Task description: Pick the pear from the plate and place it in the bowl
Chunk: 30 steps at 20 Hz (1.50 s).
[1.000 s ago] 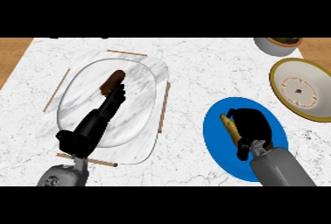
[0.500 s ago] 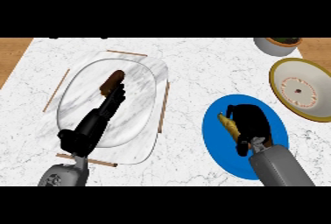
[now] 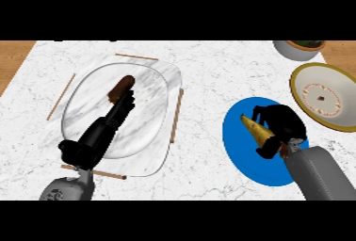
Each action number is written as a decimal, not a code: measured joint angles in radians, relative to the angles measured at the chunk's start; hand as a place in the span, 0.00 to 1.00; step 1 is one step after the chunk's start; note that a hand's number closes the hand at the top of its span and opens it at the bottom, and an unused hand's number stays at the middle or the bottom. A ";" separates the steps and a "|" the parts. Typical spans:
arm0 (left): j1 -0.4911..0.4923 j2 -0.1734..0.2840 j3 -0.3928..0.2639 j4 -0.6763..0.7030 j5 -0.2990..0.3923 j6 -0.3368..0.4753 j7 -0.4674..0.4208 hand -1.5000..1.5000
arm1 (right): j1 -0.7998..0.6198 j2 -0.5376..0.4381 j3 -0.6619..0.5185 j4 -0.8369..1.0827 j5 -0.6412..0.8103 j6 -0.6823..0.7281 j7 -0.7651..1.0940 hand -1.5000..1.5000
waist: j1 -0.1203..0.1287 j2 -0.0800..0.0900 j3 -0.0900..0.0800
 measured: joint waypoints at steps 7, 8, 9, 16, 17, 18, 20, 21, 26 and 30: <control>-0.003 0.010 0.023 0.011 0.002 -0.005 -0.007 0.50 | -0.006 -0.014 -0.089 -0.124 0.016 -0.147 0.038 1.00 | -0.009 0.000 0.003; -0.006 0.007 0.022 0.015 0.000 -0.003 -0.005 0.50 | -0.015 -0.011 -0.110 -0.153 0.001 -0.161 0.042 1.00 | -0.012 0.000 0.003; -0.003 0.007 0.020 0.011 0.001 -0.006 -0.002 0.50 | -0.021 0.001 -0.128 -0.180 -0.014 -0.180 0.049 1.00 | -0.012 -0.001 0.003; 0.010 -0.009 0.008 0.007 -0.015 0.004 -0.010 0.50 | -0.054 -0.002 -0.301 -0.296 -0.176 -0.203 0.052 1.00 | -0.009 0.000 0.003; 0.016 0.000 0.013 -0.002 -0.005 -0.008 -0.001 0.50 | -0.064 -0.013 -0.325 -0.299 -0.194 -0.191 0.060 1.00 | -0.008 0.000 0.003; 0.009 -0.005 0.014 0.009 -0.011 -0.006 -0.007 0.50 | -0.078 -0.018 -0.340 -0.283 -0.196 -0.193 0.063 1.00 | -0.006 0.001 0.003; 0.003 -0.010 0.012 -0.001 -0.011 -0.007 0.005 0.50 | -0.092 -0.044 -0.374 -0.237 -0.199 -0.202 0.045 1.00 | -0.004 0.002 0.003; 0.009 -0.007 0.015 0.006 -0.013 -0.012 -0.010 0.50 | -0.102 -0.053 -0.386 -0.196 -0.189 -0.223 0.029 1.00 | -0.002 0.003 0.003; 0.001 -0.025 -0.003 -0.005 -0.031 -0.002 -0.001 0.50 | -0.160 -0.129 -0.441 -0.011 -0.130 -0.331 -0.044 1.00 | 0.006 0.006 0.004; -0.010 -0.018 0.009 -0.016 -0.016 -0.016 0.017 0.50 | -0.211 -0.176 -0.488 0.180 -0.097 -0.469 -0.142 1.00 | 0.013 0.008 0.004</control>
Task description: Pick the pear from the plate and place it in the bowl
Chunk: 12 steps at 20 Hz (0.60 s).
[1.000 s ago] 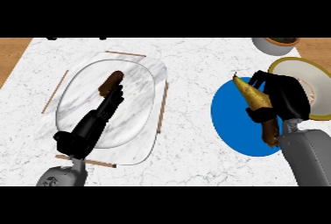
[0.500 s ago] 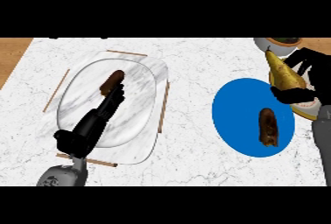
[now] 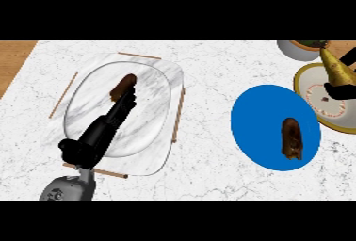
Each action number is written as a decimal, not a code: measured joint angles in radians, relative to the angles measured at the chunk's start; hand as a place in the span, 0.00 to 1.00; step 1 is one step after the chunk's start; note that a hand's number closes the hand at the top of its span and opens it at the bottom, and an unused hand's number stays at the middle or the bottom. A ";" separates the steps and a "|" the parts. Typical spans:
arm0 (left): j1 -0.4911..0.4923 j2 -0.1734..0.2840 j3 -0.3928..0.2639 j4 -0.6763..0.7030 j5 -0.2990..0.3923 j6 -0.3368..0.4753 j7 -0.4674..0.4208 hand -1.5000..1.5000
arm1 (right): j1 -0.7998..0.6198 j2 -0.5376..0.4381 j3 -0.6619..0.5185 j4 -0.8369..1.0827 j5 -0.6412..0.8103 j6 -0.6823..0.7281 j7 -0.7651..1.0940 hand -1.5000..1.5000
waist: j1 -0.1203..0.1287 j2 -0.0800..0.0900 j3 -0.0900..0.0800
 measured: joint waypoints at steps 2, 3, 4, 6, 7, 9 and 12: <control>-0.005 -0.004 -0.001 0.004 -0.003 0.001 0.002 0.50 | -0.039 -0.022 -0.014 0.113 0.015 -0.048 -0.043 1.00 | 0.003 0.001 0.000; -0.009 -0.010 -0.005 0.012 -0.010 0.005 -0.001 0.50 | -0.051 -0.040 -0.021 0.163 0.015 -0.047 -0.064 1.00 | 0.003 0.002 0.000; -0.008 -0.004 -0.002 0.014 -0.008 -0.001 -0.008 0.50 | -0.066 -0.053 -0.023 0.211 0.018 -0.028 -0.067 1.00 | 0.008 0.003 0.000; -0.013 -0.006 -0.004 0.025 -0.009 -0.005 -0.013 0.50 | -0.102 -0.073 -0.025 0.300 0.019 0.030 -0.059 1.00 | 0.015 0.007 0.001; -0.013 -0.003 -0.001 0.030 -0.006 -0.010 -0.015 0.50 | -0.110 -0.084 -0.034 0.344 0.009 0.055 -0.070 1.00 | 0.018 0.008 0.001; -0.002 -0.009 -0.009 0.027 -0.009 -0.008 -0.023 0.50 | -0.136 -0.100 -0.055 0.422 -0.018 0.119 -0.086 0.00 | 0.024 0.010 0.001; -0.021 -0.014 -0.010 0.028 -0.013 -0.004 -0.015 0.50 | -0.180 -0.122 -0.084 0.530 -0.054 0.178 -0.154 0.00 | 0.027 0.012 0.002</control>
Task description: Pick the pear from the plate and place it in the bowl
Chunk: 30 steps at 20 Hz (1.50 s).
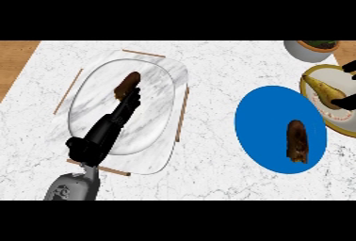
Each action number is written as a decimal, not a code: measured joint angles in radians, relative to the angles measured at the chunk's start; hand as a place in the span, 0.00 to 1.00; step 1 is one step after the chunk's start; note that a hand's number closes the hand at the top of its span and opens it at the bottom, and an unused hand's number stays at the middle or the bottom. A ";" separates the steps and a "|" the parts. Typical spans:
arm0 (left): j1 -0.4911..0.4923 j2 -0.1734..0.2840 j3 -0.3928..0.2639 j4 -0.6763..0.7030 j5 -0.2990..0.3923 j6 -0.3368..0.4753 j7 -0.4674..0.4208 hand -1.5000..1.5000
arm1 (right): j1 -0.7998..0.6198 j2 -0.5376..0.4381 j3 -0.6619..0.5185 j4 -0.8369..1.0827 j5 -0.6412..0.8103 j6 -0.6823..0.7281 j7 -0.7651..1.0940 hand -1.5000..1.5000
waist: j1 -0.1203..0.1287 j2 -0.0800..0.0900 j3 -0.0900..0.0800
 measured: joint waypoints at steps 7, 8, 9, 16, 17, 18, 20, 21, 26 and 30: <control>0.011 0.003 0.004 0.008 0.002 -0.010 -0.018 0.50 | -0.057 -0.042 -0.085 0.147 -0.075 -0.030 -0.177 0.00 | 0.001 0.001 0.001; 0.000 0.003 0.009 0.010 0.003 -0.009 -0.013 0.50 | -0.069 -0.051 -0.104 0.155 -0.092 -0.033 -0.187 0.00 | 0.000 0.001 0.001; -0.004 0.001 0.010 0.019 0.000 -0.006 -0.018 0.50 | -0.077 -0.053 -0.123 0.163 -0.109 -0.048 -0.196 0.00 | -0.001 0.001 0.001; 0.006 -0.003 0.009 0.016 -0.002 -0.005 -0.018 0.50 | -0.080 -0.121 -0.289 0.219 -0.263 -0.067 -0.239 0.00 | -0.008 0.000 0.001; -0.005 -0.001 0.014 0.020 0.000 -0.006 -0.013 0.50 | -0.077 -0.137 -0.309 0.230 -0.282 -0.056 -0.241 0.00 | -0.010 0.000 0.001; -0.012 -0.007 0.010 0.027 -0.007 0.001 -0.013 0.50 | -0.075 -0.157 -0.327 0.238 -0.300 -0.045 -0.245 0.00 | -0.011 0.001 0.001; -0.007 -0.005 0.011 0.010 -0.004 0.000 -0.002 0.50 | -0.047 -0.194 -0.363 0.257 -0.333 -0.023 -0.260 0.00 | -0.012 0.000 0.002; 0.001 -0.003 0.011 0.006 -0.003 -0.003 -0.005 0.50 | -0.031 -0.211 -0.382 0.266 -0.350 -0.015 -0.269 0.00 | -0.011 0.000 0.002; 0.011 0.002 0.016 0.001 -0.003 -0.004 -0.011 0.50 | 0.059 -0.299 -0.475 0.299 -0.437 0.052 -0.335 0.00 | -0.018 0.001 0.004; 0.020 -0.011 0.009 -0.002 -0.010 0.008 -0.013 0.50 | 0.136 -0.369 -0.524 0.319 -0.484 0.130 -0.378 0.00 | -0.023 0.000 0.005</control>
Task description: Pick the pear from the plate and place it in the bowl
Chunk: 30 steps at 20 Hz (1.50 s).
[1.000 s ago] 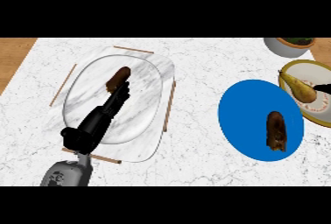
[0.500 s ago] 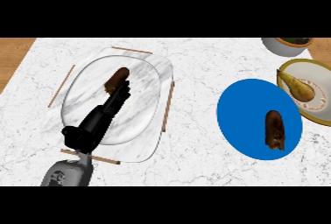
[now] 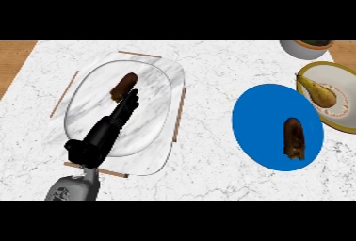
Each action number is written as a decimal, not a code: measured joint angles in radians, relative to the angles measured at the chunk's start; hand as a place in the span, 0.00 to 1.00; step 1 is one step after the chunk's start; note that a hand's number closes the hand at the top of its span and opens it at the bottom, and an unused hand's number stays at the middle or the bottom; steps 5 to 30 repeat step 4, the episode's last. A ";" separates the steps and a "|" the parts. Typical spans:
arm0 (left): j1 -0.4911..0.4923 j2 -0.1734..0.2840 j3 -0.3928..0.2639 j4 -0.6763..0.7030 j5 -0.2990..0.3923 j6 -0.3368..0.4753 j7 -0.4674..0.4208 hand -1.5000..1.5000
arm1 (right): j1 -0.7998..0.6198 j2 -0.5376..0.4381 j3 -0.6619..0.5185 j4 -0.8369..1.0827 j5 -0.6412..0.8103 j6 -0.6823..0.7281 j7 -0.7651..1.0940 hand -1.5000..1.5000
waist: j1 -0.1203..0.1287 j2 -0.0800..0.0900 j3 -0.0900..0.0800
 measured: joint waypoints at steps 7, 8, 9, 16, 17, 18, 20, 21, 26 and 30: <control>0.003 0.008 0.009 -0.006 0.006 -0.006 -0.006 0.50 | 0.077 -0.043 -0.029 0.019 -0.029 0.086 -0.044 0.00 | -0.002 0.000 0.002; 0.003 0.008 0.009 -0.006 0.006 -0.006 -0.006 0.50 | 0.077 -0.043 -0.029 0.019 -0.029 0.086 -0.044 0.00 | -0.002 0.000 0.002; 0.003 0.008 0.009 -0.006 0.006 -0.006 -0.006 0.50 | 0.077 -0.043 -0.029 0.019 -0.029 0.086 -0.044 0.00 | -0.002 0.000 0.002; 0.003 0.008 0.009 -0.006 0.006 -0.006 -0.006 0.50 | 0.077 -0.043 -0.029 0.019 -0.029 0.086 -0.044 0.00 | -0.002 0.000 0.002; 0.003 0.008 0.009 -0.006 0.006 -0.006 -0.006 0.50 | 0.077 -0.043 -0.029 0.019 -0.029 0.086 -0.044 0.00 | -0.002 0.000 0.002; 0.003 0.008 0.009 -0.006 0.006 -0.006 -0.006 0.50 | 0.077 -0.043 -0.029 0.019 -0.029 0.086 -0.044 0.00 | -0.002 0.000 0.002; 0.003 0.008 0.009 -0.006 0.006 -0.006 -0.006 0.50 | 0.077 -0.043 -0.029 0.019 -0.029 0.086 -0.044 0.00 | -0.002 0.000 0.002; 0.003 0.008 0.009 -0.006 0.006 -0.006 -0.006 0.50 | 0.077 -0.043 -0.029 0.019 -0.029 0.086 -0.044 0.00 | -0.002 0.000 0.002; 0.003 0.008 0.009 -0.006 0.006 -0.006 -0.006 0.50 | 0.077 -0.043 -0.029 0.019 -0.029 0.086 -0.044 0.00 | -0.002 0.000 0.002; 0.003 0.008 0.009 -0.006 0.006 -0.006 -0.006 0.50 | 0.077 -0.043 -0.029 0.019 -0.029 0.086 -0.044 0.00 | -0.002 0.000 0.002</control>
